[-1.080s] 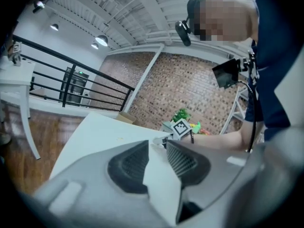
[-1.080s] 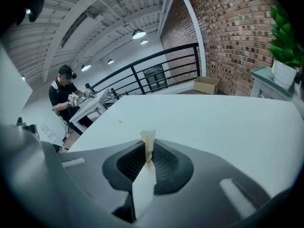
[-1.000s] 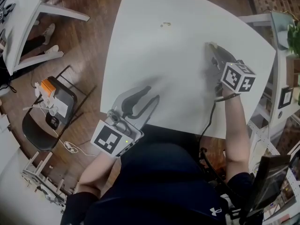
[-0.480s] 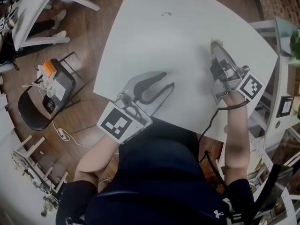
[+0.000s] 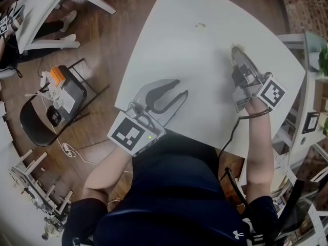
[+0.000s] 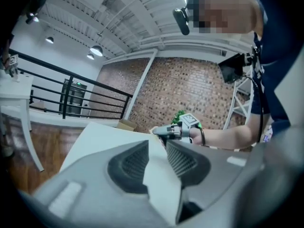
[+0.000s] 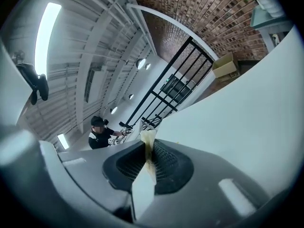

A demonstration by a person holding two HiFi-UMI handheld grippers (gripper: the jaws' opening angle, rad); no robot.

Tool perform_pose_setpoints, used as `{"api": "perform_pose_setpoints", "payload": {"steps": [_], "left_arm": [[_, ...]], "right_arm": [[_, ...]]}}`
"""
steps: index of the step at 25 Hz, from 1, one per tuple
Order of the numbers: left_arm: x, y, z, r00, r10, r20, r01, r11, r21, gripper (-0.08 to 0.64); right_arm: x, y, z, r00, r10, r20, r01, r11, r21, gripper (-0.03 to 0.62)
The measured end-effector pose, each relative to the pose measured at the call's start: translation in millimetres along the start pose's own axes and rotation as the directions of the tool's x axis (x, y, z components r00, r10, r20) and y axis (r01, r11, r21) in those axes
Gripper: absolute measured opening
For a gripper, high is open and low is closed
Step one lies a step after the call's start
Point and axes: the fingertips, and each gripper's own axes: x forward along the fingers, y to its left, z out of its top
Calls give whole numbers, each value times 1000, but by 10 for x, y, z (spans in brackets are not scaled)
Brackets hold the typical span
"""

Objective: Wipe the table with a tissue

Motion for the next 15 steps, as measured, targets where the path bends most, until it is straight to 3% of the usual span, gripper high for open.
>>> {"api": "perform_pose_setpoints", "payload": {"steps": [5, 11, 13, 15], "left_arm": [[-147, 391, 24, 1000, -9, -20, 9, 1000, -12, 118], [-240, 809, 104, 1000, -11, -24, 10, 1000, -29, 118], [-231, 898, 132, 1000, -18, -24, 17, 999, -39, 118], [-217, 983, 193, 1000, -20, -16, 20, 999, -46, 118]], "right_arm": [[348, -76, -43, 996, -83, -15, 82, 996, -41, 34], [746, -75, -70, 994, -108, -20, 107, 994, -30, 34], [836, -142, -81, 986, -161, -43, 158, 985, -66, 34], [909, -270, -102, 963, -259, -79, 245, 958, -149, 34]]}}
